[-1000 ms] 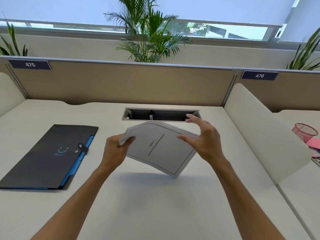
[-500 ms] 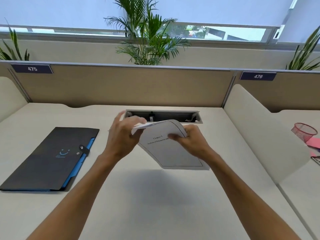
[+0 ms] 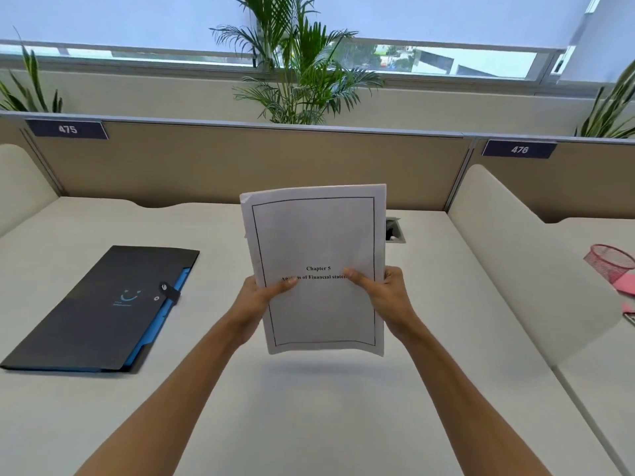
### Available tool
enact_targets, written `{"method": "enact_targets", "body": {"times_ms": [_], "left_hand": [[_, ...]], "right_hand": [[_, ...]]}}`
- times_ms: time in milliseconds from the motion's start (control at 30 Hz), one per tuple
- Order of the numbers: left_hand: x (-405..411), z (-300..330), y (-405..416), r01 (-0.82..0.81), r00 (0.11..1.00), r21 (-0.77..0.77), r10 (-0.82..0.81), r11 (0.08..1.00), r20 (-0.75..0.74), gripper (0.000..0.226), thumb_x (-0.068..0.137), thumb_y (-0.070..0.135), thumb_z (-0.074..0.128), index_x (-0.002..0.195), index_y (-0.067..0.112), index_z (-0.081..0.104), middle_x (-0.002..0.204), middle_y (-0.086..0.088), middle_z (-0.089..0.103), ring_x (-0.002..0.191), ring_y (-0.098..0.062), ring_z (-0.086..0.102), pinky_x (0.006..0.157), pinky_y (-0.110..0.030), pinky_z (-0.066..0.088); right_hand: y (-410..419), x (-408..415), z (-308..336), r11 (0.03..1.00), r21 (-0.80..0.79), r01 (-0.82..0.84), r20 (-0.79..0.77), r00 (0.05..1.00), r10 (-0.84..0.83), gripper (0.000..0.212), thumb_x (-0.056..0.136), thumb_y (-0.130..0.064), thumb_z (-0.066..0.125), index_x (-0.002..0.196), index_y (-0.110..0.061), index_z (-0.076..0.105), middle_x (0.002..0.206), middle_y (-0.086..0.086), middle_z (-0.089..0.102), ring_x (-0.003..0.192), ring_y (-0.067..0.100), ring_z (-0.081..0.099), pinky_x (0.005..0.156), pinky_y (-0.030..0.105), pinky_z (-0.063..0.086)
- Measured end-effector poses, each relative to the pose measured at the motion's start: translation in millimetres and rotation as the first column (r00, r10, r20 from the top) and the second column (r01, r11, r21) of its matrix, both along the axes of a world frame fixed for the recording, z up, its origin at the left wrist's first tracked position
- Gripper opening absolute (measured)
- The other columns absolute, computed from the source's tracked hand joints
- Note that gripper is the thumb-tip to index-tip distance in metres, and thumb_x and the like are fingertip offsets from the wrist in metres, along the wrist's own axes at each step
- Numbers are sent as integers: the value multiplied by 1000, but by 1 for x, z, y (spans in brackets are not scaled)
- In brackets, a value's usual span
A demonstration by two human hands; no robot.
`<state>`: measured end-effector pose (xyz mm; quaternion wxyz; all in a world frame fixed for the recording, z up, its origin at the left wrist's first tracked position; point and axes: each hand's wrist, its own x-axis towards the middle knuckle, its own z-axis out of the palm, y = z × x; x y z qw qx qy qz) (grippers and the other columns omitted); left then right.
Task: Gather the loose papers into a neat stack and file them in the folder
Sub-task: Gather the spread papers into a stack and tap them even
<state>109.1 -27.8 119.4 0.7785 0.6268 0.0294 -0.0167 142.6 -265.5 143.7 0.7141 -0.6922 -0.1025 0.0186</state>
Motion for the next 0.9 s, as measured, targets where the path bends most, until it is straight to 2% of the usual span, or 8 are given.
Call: {"method": "enact_targets", "body": {"times_ms": [133, 267, 367, 433, 567, 667, 767, 900], "left_hand": [[1, -6, -12, -227, 971, 118, 215, 967, 109, 8, 85, 27, 72, 88, 21, 77, 94, 0, 77, 88, -20, 73, 69, -27, 59], [-4, -5, -18, -295, 946, 177, 262, 939, 191, 15, 89, 22, 68, 80, 12, 74, 83, -2, 75, 78, -18, 68, 71, -33, 56], [-6, -6, -17, -306, 942, 177, 271, 935, 198, 13, 89, 21, 68, 77, 20, 73, 80, 2, 75, 76, -15, 67, 70, -32, 57], [-7, -7, -15, -305, 942, 177, 269, 936, 203, 14, 89, 22, 68, 76, 24, 73, 80, 3, 75, 76, -14, 67, 70, -32, 57], [-11, -14, -14, -286, 948, 194, 248, 939, 199, 13, 88, 27, 68, 78, 31, 76, 85, 5, 76, 77, -12, 69, 72, -31, 58], [-17, -28, -10, -259, 962, 220, 230, 940, 149, 7, 85, 31, 70, 83, 33, 77, 89, 3, 77, 85, -16, 71, 78, -37, 58], [-22, -40, -9, -236, 971, 220, 221, 947, 91, 9, 87, 31, 69, 85, 35, 77, 95, 5, 77, 95, -21, 70, 84, -36, 55], [-16, -39, -11, -286, 958, 183, 279, 941, 63, 6, 87, 26, 70, 87, 30, 75, 91, 10, 77, 90, -18, 71, 69, -21, 55]], "right_hand": [[8, 0, -13, 993, -42, 107, 15, 994, -106, 9, 82, -20, 78, 74, -17, 79, 80, 2, 79, 74, 17, 75, 69, 36, 61], [15, -1, -24, 984, -57, 171, 50, 984, -168, 30, 84, -20, 76, 79, 8, 71, 84, 28, 71, 71, 24, 67, 64, 36, 54], [18, -1, -27, 983, -40, 181, 62, 982, -178, 35, 84, -21, 76, 82, 13, 68, 87, 35, 68, 69, 39, 66, 66, 41, 53], [18, -1, -27, 984, -47, 173, 62, 984, -170, 37, 84, -21, 76, 82, 15, 67, 88, 37, 67, 68, 36, 63, 67, 41, 52], [16, -3, -35, 982, -77, 173, 35, 985, -170, 20, 84, -19, 76, 84, 1, 76, 87, 22, 75, 77, 30, 73, 69, 42, 58], [12, -8, -47, 992, -107, 65, -21, 998, -67, 12, 85, -19, 76, 95, -14, 79, 94, 2, 79, 86, 15, 75, 72, 25, 59], [8, -12, -64, 972, -233, 12, -76, 997, -30, 21, 86, -19, 75, 105, -10, 77, 98, 2, 78, 89, 12, 73, 80, 25, 56], [9, -13, -75, 962, -252, 105, -110, 984, -137, 20, 88, -19, 73, 84, 0, 73, 76, 5, 70, 69, 18, 63, 68, 35, 50]]}}
